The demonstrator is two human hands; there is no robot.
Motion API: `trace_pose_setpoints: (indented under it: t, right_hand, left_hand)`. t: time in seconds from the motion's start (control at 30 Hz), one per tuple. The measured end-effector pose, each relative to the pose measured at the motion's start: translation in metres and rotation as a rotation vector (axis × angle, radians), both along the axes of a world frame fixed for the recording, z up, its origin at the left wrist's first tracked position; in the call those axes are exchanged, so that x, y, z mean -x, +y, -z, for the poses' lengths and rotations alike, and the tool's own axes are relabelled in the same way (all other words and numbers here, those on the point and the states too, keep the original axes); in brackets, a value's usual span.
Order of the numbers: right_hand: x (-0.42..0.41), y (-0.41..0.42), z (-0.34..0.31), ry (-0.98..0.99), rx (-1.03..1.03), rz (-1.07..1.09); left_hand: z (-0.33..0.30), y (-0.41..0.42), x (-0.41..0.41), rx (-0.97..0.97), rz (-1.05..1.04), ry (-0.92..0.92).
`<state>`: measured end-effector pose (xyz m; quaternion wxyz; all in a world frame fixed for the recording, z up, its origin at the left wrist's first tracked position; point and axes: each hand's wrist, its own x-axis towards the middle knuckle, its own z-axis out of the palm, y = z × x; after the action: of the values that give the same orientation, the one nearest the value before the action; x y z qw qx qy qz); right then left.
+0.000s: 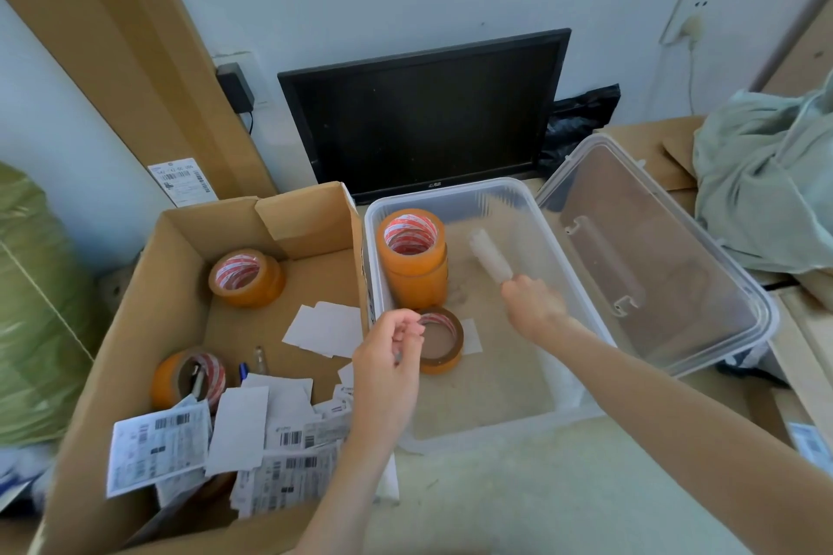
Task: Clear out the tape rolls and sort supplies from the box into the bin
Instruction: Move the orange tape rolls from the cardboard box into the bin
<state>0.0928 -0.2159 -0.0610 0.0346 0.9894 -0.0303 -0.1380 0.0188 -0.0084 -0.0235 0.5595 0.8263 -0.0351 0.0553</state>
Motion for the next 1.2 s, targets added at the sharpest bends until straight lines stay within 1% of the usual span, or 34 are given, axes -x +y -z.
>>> trace_pose_setpoints:
  t: [0.1,0.17,0.3,0.37,0.43,0.53,0.63,0.7,0.83,0.93,0.97,1.07,1.13,1.2]
  right_hand:
    - [0.000,0.000,0.000,0.049,0.042,0.009]
    - [-0.001,0.001,0.010,0.149,0.007,0.036]
    - [-0.004,-0.003,0.032,0.422,-0.098,0.067]
    - [-0.005,-0.004,0.033,0.451,-0.107,0.062]
    - [-0.006,-0.005,0.032,0.397,-0.117,0.057]
    - [-0.009,-0.009,0.025,0.214,-0.190,0.046]
    - [-0.008,-0.009,0.004,0.113,-0.415,0.022]
    - [-0.003,-0.005,-0.016,0.024,-0.570,0.013]
    - [0.015,0.010,-0.043,-0.185,-0.863,-0.013]
    - [0.026,0.025,-0.056,-0.239,-1.047,-0.052]
    - [0.029,0.030,-0.060,-0.234,-1.096,-0.059]
    - [0.039,0.046,-0.070,-0.161,-1.220,-0.063]
    - [0.043,0.058,-0.072,-0.130,-1.272,-0.082]
    - [0.045,0.069,-0.071,-0.098,-1.328,-0.085]
  left_hand:
    - [0.001,0.000,0.000,0.000,-0.003,-0.015]
    - [0.002,0.000,0.000,-0.001,-0.003,-0.025]
    - [0.003,0.000,0.000,-0.036,0.007,-0.037]
    - [0.004,0.000,0.000,-0.044,0.007,-0.044]
    - [0.004,0.000,0.000,-0.045,0.006,-0.049]
    - [0.002,0.000,0.000,-0.044,0.011,-0.046]
    - [0.001,0.000,0.000,-0.041,0.014,-0.050]
    - [-0.002,0.001,-0.001,-0.008,0.015,-0.007]
    - [-0.011,0.006,-0.005,0.124,0.037,0.132]
    - [-0.019,0.015,-0.010,0.248,0.027,0.185]
    - [-0.021,0.020,-0.012,0.241,0.022,0.173]
    - [-0.017,0.042,-0.022,0.138,-0.023,0.136]
    - [-0.005,0.063,-0.036,0.039,-0.087,0.149]
    - [0.016,0.091,-0.053,-0.107,-0.175,0.194]
